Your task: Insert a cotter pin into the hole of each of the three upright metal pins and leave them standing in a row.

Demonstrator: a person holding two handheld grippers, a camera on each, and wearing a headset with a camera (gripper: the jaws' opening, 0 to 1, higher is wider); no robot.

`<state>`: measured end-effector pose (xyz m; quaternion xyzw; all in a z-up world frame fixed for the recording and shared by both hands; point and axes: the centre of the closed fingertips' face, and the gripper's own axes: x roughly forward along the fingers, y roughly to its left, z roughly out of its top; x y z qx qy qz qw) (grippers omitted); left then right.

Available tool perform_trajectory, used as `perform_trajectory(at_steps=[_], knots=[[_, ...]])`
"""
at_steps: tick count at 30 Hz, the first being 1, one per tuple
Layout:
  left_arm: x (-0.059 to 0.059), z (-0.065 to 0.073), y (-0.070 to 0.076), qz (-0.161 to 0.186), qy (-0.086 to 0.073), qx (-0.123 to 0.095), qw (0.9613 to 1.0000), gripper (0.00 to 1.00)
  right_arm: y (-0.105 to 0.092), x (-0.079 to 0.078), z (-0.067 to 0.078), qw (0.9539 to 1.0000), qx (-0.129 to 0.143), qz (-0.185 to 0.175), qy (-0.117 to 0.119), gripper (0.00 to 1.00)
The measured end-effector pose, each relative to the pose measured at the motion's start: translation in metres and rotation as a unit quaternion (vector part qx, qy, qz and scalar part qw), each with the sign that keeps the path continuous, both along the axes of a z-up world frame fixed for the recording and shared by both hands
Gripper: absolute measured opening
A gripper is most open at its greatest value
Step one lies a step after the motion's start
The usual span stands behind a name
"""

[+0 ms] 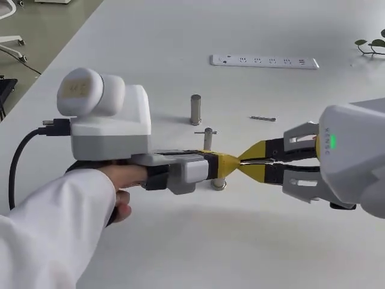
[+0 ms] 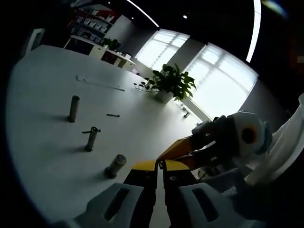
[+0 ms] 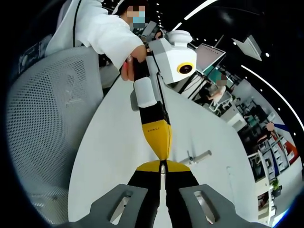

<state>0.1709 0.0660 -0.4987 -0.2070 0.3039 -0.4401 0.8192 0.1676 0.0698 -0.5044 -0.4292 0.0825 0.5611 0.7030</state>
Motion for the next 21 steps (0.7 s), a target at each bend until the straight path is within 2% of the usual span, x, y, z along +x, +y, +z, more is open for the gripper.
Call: perform_trajectory(at_steps=[6,11,15,17,21], knots=[[-0.0021,-0.0037,0.0014,-0.010,0.012,0.008,0.9998,0.01,0.0015,-0.0017,-0.0020,1.0000,-0.002,0.004,0.002,0.00],[-0.0034,-0.0063,0.0025,-0.010,0.035,0.010,0.9993,0.01,0.0024,-0.0029,-0.0037,1.0000,-0.003,0.006,0.004,0.00],[-0.0042,-0.0077,0.0027,-0.013,0.038,0.019,0.9990,0.00,0.0029,-0.0030,-0.0048,1.0000,-0.003,0.007,0.005,0.00],[-0.0040,-0.0083,0.0030,-0.008,0.052,0.011,0.9985,0.00,0.0028,-0.0031,-0.0049,1.0000,-0.002,0.007,0.005,0.00],[-0.0029,-0.0068,0.0034,-0.012,0.040,0.013,0.9990,0.00,0.0036,-0.0020,-0.0031,1.0000,0.005,0.007,0.001,0.00]])
